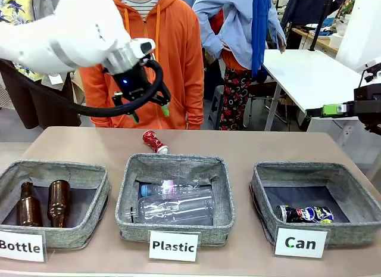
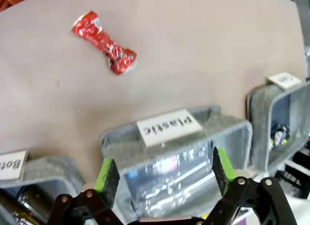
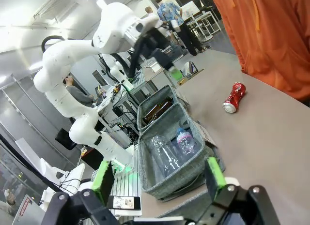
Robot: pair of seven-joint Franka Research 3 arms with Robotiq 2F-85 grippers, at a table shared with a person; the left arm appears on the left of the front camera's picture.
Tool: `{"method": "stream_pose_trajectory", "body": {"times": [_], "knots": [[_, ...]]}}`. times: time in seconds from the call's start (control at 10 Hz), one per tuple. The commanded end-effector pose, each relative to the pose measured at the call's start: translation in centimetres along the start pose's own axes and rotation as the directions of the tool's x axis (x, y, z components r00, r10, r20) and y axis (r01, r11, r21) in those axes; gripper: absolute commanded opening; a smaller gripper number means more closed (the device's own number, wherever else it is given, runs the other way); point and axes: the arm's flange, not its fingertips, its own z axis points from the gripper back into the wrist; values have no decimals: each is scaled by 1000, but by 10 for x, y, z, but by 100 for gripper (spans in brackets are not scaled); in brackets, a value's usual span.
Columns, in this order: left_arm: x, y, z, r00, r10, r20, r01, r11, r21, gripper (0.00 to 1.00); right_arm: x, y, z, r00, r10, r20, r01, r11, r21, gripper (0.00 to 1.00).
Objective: Sort the can waste into the basket.
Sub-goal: Pick up the can waste from the table and place it in the right Fabric basket.
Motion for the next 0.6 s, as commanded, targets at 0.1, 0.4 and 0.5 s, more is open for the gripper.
{"method": "stream_pose_trajectory", "body": {"times": [0.1, 0.4, 0.5], "knots": [[44, -7, -36, 995, 96, 5, -96, 994, 42, 100, 0, 3, 0, 1000, 4, -5, -4, 1000, -10, 100], [56, -2, -52, 981, 194, 1, -194, 978, 72, 100, 0, 3, 0, 1000, 4, -5, -4, 1000, -10, 100], [50, -4, -50, 983, 175, -53, -170, 981, 88, 100, 0, 3, 0, 1000, 4, -5, -4, 1000, -10, 100]]}}
